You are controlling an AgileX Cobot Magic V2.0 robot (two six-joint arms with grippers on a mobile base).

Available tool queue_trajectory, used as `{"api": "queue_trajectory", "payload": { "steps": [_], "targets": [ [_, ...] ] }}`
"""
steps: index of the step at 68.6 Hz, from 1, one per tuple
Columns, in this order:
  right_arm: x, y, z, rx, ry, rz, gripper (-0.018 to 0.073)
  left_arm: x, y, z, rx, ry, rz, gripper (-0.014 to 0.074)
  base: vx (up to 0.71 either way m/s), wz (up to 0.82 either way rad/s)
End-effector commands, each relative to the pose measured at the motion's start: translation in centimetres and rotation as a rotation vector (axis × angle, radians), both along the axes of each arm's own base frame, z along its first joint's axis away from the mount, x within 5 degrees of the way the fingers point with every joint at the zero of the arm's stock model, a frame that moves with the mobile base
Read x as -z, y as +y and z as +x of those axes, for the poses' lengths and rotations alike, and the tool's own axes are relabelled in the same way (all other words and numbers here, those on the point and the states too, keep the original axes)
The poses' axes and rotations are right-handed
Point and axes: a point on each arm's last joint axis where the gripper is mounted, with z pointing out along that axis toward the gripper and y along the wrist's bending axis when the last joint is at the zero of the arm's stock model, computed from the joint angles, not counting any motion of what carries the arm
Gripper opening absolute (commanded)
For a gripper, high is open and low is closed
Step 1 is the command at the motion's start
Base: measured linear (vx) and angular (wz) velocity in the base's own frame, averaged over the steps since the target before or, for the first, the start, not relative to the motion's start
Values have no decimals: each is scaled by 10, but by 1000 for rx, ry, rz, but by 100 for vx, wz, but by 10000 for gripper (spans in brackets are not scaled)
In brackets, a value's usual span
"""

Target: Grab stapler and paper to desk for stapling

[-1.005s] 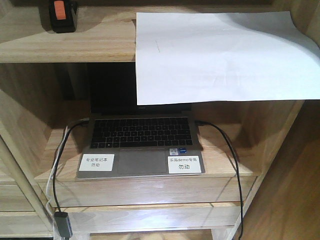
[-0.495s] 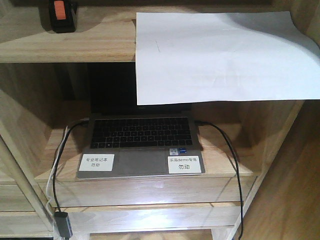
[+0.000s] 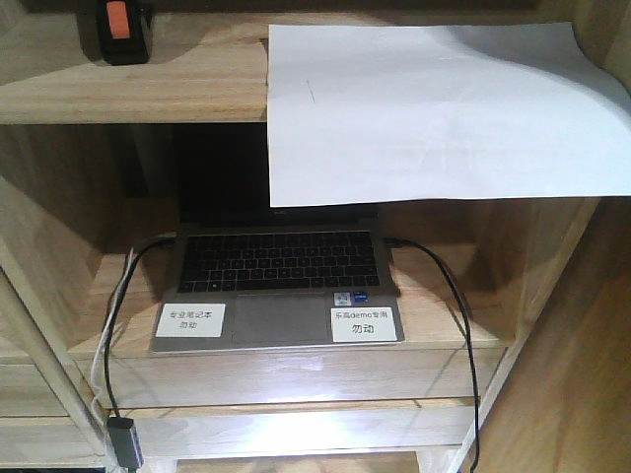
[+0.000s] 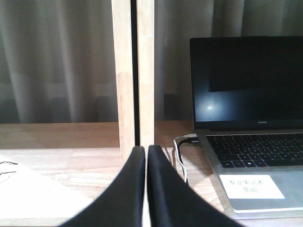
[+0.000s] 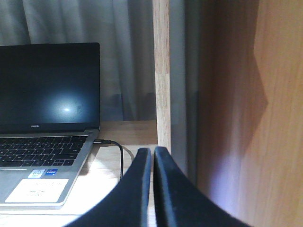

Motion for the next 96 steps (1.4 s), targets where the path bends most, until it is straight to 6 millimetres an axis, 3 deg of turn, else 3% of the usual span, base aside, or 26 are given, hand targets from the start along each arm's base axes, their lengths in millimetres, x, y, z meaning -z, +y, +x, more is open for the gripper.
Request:
{"api": "queue_trajectory", "payload": {
  "steps": [1, 18, 30, 40, 49, 57, 78, 88, 96],
  "targets": [
    [-7, 0, -1, -1, -86, 1, -9, 1, 0, 0, 1, -69, -9, -7, 0, 0],
    [-7, 0, -1, -1, -86, 1, -9, -16, -1, -2, 7, -258, -6, -7, 0, 0],
    [-7, 0, -1, -1, -86, 1, -9, -48, -1, -12, 15, -523, -2, -7, 0, 0],
    [-7, 0, -1, -1, -86, 1, -9, -74, -1, -20, 15, -598, 2, -7, 0, 0],
    [-7, 0, -1, -1, -86, 1, -9, -114, -1, -34, 13, -654, 4, -7, 0, 0],
    [-7, 0, -1, -1, -86, 1, -9, -149, -1, -40, 9, -615, 3, -7, 0, 0],
    [-7, 0, -1, -1, -86, 1, -9, -223, 0, -19, -9, -345, 46, -7, 0, 0],
    [-7, 0, -1, -1, -86, 1, -9, -233, 1, -3, -10, -153, 41, -7, 0, 0],
    [-7, 0, -1, -1, -86, 1, -9, -225, 1, 8, -10, -68, 38, -7, 0, 0]
  ]
}}
